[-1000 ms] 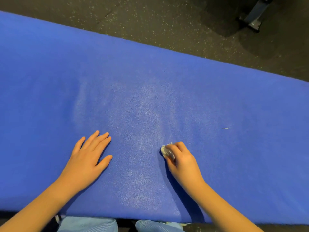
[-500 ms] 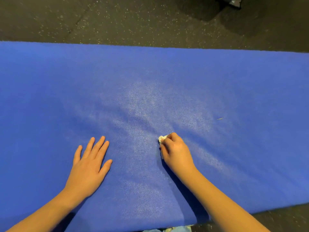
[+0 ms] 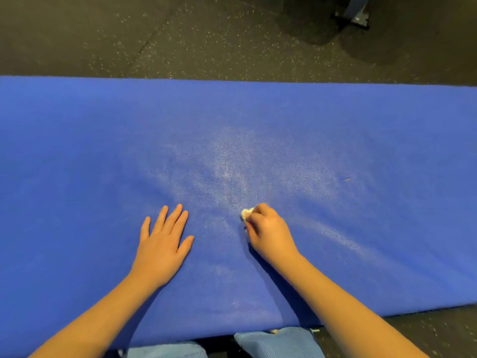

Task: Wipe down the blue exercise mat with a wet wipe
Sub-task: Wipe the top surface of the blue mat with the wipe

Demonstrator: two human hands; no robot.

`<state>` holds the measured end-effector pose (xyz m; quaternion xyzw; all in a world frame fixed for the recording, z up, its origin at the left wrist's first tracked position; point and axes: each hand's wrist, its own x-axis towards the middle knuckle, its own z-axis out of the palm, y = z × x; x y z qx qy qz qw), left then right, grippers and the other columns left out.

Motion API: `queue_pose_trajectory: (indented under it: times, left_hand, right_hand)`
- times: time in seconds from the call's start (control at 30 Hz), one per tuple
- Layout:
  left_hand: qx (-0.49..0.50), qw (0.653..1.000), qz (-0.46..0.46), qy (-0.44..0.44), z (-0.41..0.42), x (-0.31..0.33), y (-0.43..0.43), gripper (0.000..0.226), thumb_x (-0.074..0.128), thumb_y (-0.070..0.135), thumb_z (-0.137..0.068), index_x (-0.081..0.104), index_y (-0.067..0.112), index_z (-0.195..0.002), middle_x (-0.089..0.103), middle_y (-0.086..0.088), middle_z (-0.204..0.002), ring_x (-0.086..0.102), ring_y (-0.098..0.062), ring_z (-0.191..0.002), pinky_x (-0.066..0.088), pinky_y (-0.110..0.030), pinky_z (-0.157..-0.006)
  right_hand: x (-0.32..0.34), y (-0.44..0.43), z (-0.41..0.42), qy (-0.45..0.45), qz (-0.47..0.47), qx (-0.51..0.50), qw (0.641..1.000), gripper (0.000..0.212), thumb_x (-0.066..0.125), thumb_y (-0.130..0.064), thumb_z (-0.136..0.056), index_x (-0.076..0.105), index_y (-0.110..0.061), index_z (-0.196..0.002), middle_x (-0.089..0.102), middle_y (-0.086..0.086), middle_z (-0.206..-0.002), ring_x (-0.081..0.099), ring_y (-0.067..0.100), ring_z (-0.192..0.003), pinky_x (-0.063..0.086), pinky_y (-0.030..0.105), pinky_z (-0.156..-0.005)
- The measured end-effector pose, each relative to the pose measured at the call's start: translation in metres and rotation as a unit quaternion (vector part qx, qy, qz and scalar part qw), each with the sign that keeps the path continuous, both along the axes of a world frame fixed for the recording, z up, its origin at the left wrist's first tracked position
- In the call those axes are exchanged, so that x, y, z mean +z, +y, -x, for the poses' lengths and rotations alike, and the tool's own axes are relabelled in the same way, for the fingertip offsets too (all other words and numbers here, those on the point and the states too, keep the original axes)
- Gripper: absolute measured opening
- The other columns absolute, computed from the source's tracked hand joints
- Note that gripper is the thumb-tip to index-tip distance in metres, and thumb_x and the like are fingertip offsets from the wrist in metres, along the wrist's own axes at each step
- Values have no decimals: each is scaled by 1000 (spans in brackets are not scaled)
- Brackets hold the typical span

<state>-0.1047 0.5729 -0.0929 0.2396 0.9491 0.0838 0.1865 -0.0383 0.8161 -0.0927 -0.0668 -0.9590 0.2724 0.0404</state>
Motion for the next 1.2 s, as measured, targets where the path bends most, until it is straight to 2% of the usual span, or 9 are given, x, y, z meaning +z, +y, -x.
queue_pose_trajectory:
  times: [0.13, 0.3, 0.5, 0.67, 0.8, 0.87, 0.93, 1.07, 1.2]
  left_hand:
    - [-1, 1000, 5, -14, 2, 5, 1, 90, -6, 66, -76, 15, 24, -154, 3, 10, -161, -7, -14, -148, -8, -42, -118]
    - [-15, 999, -25, -21, 25, 6, -5, 91, -2, 68, -76, 19, 24, -153, 6, 11, -160, -5, -11, -148, -7, -38, -118]
    - [-36, 999, -3, 8, 46, -7, -7, 87, 0, 67, -81, 16, 21, -154, 0, 9, -160, -7, -12, -147, -5, -42, -118]
    - [-32, 999, -33, 17, 43, -12, -9, 81, 9, 64, -87, 24, 19, -152, 6, 10, -157, 0, -13, -147, -3, -42, -118]
    - [-33, 999, -34, 11, 47, -11, -8, 84, 7, 66, -84, 22, 20, -152, 4, 10, -158, -5, -10, -146, -8, -40, -117]
    - [-36, 998, -42, 6, 51, -10, -7, 85, 6, 67, -83, 20, 21, -152, 0, 13, -157, -8, -8, -145, -11, -39, -117]
    - [-47, 998, -42, 6, 58, -9, -5, 86, 4, 68, -82, 17, 22, -153, -5, 15, -155, -11, -6, -144, -13, -37, -116]
    - [-53, 997, -48, 17, 69, -10, 2, 84, 6, 66, -84, 23, 20, -152, 4, 11, -158, -8, -6, -144, -11, -38, -116]
    - [-58, 996, -65, 29, 71, -13, 1, 79, 13, 64, -88, 32, 18, -149, 16, 8, -158, 1, -8, -146, -6, -39, -117]
  right_hand:
    - [9, 2, 1, -15, -31, 134, 990, 13, 64, -13, -86, 62, -7, -75, 58, 7, -82, 58, 29, -71, 37, 25, -43]
    - [-9, 18, 34, 34, -32, -158, 986, 28, 61, -12, -93, 59, 2, -68, 52, 12, -76, 53, 34, -65, 40, 32, -46]
    - [2, -5, 24, -8, -20, 97, 995, 6, 62, -12, -88, 64, -7, -85, 56, 8, -79, 55, 30, -70, 43, 31, -49]
    - [-10, 22, 54, 18, -33, -106, 994, 4, 62, -4, -88, 62, -2, -85, 54, 15, -81, 53, 36, -70, 44, 39, -49]
    - [-11, -5, 43, 23, -43, 78, 996, 17, 66, -10, -86, 64, -6, -103, 61, 13, -95, 58, 35, -79, 50, 35, -50]
    - [-6, 6, 49, 37, -89, 163, 982, 23, 77, -6, -76, 66, -9, -96, 62, 11, -89, 58, 31, -73, 44, 29, -43]
    - [-3, 24, 65, 40, -137, 122, 982, 22, 81, -1, -69, 68, -8, -86, 62, 11, -84, 57, 32, -69, 43, 28, -42]
    - [-7, 36, 86, 0, -93, -84, 992, 9, 63, -4, -84, 64, -6, -93, 59, 14, -91, 55, 38, -78, 36, 31, -51]
    - [-15, 6, 67, -38, -117, 84, 989, 42, 40, -34, -94, 56, -10, -125, 55, 13, -124, 52, 35, -114, 49, 39, -82]
